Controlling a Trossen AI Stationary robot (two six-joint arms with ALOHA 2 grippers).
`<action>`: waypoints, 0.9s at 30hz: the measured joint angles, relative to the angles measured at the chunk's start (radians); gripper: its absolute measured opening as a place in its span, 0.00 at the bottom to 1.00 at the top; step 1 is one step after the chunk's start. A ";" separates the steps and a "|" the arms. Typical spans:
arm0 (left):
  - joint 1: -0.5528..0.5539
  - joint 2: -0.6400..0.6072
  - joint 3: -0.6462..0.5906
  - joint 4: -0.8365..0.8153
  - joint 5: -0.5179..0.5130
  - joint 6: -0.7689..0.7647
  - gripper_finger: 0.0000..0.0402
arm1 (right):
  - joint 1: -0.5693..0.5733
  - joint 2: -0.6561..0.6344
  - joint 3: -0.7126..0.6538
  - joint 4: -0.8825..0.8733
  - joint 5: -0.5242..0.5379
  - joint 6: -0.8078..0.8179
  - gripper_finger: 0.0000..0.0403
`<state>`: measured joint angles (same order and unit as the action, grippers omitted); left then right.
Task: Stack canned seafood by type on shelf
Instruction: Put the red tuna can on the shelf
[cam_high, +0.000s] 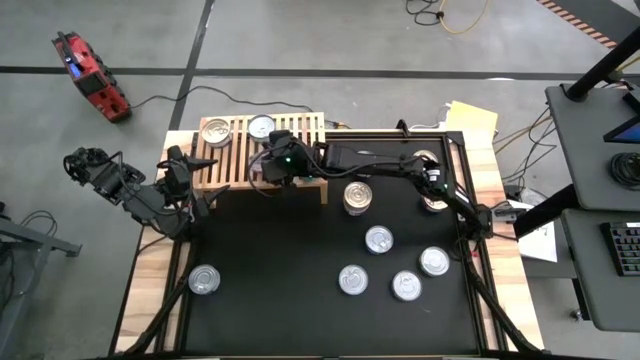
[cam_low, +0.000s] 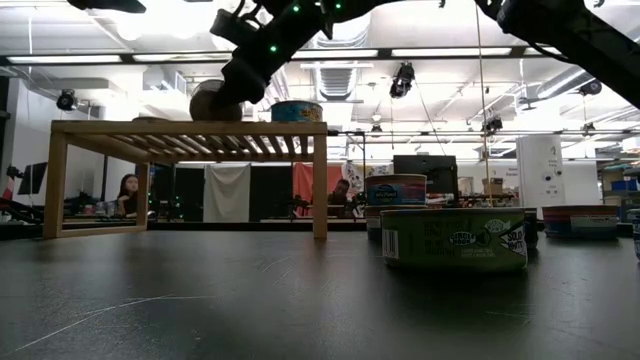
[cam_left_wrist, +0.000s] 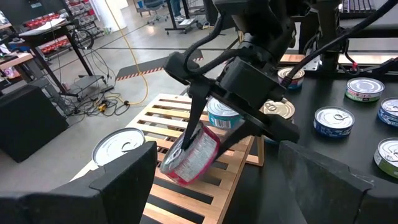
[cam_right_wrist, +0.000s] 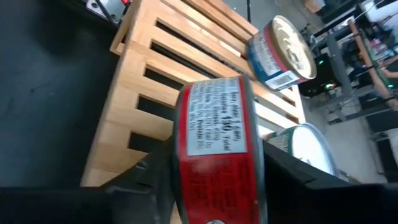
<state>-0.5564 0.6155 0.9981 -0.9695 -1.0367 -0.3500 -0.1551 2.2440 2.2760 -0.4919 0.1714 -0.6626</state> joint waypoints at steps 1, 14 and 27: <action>0.000 0.000 0.000 0.000 0.000 0.000 0.80 | 0.000 0.000 -0.001 -0.003 0.000 0.011 0.47; 0.000 0.000 0.000 0.000 0.000 0.000 0.80 | 0.002 0.000 -0.001 -0.008 -0.049 0.056 0.71; 0.000 0.000 0.000 0.000 0.000 -0.008 0.80 | 0.002 0.000 -0.001 -0.011 -0.049 0.122 0.82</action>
<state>-0.5564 0.6155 0.9981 -0.9695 -1.0367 -0.3584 -0.1535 2.2439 2.2745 -0.5034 0.1226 -0.5411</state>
